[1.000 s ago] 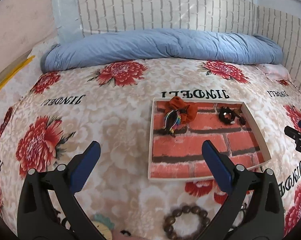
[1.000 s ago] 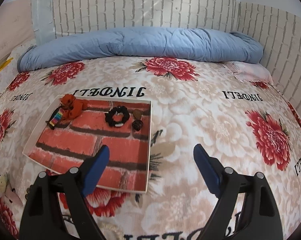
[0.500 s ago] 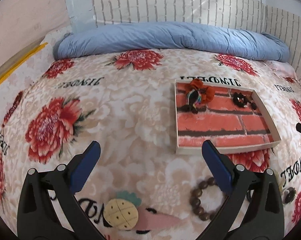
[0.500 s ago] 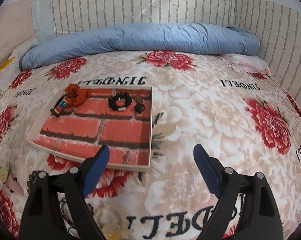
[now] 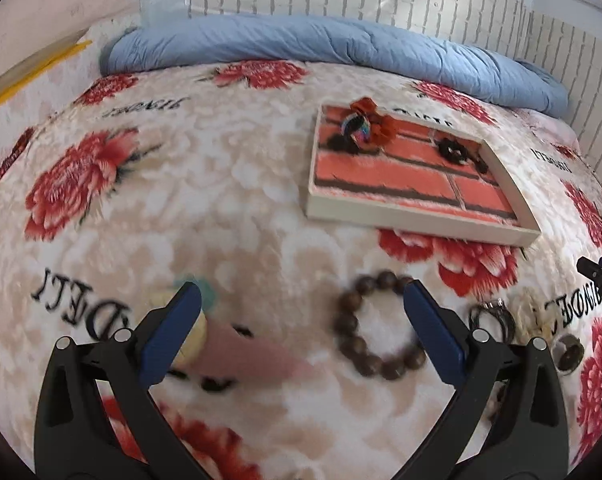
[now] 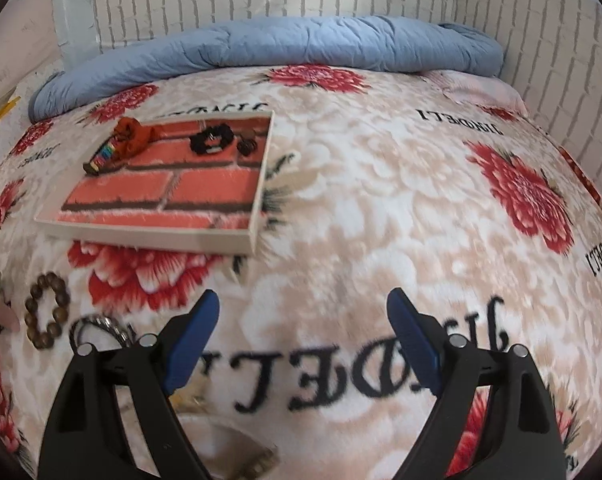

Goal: Organize jewelry
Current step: 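Grasp the black claw clip with the left tool while the right tool grasps the white-band watch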

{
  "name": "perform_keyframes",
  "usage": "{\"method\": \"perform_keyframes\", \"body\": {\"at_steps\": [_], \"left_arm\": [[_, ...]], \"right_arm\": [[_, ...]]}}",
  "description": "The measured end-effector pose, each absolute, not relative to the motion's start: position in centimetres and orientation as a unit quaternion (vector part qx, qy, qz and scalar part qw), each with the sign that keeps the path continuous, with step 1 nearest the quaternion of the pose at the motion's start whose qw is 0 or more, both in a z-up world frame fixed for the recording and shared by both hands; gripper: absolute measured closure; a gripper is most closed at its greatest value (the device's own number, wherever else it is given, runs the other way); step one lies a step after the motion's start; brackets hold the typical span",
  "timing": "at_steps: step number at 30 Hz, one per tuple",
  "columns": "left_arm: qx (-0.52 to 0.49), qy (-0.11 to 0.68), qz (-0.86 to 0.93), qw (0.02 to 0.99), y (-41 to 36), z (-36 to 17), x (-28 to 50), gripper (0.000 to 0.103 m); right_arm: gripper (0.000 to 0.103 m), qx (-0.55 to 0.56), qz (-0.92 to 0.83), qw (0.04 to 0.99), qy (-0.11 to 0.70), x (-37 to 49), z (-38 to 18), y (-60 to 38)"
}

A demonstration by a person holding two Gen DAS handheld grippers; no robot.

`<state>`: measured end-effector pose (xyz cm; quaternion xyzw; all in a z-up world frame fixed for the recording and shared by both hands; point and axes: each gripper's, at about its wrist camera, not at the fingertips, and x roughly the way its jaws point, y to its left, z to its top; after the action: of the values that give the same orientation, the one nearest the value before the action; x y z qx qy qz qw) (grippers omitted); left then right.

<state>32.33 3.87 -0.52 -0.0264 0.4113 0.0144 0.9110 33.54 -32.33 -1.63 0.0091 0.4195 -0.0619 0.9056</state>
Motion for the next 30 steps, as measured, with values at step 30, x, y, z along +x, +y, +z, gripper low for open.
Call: {"method": "perform_keyframes", "body": {"at_steps": [30], "left_arm": [[0.026,0.414,-0.107,0.903,-10.2,-4.0,22.9,0.005]], "right_arm": [[0.027,0.019,-0.016,0.902,0.432,26.6,-6.0,-31.9]]}}
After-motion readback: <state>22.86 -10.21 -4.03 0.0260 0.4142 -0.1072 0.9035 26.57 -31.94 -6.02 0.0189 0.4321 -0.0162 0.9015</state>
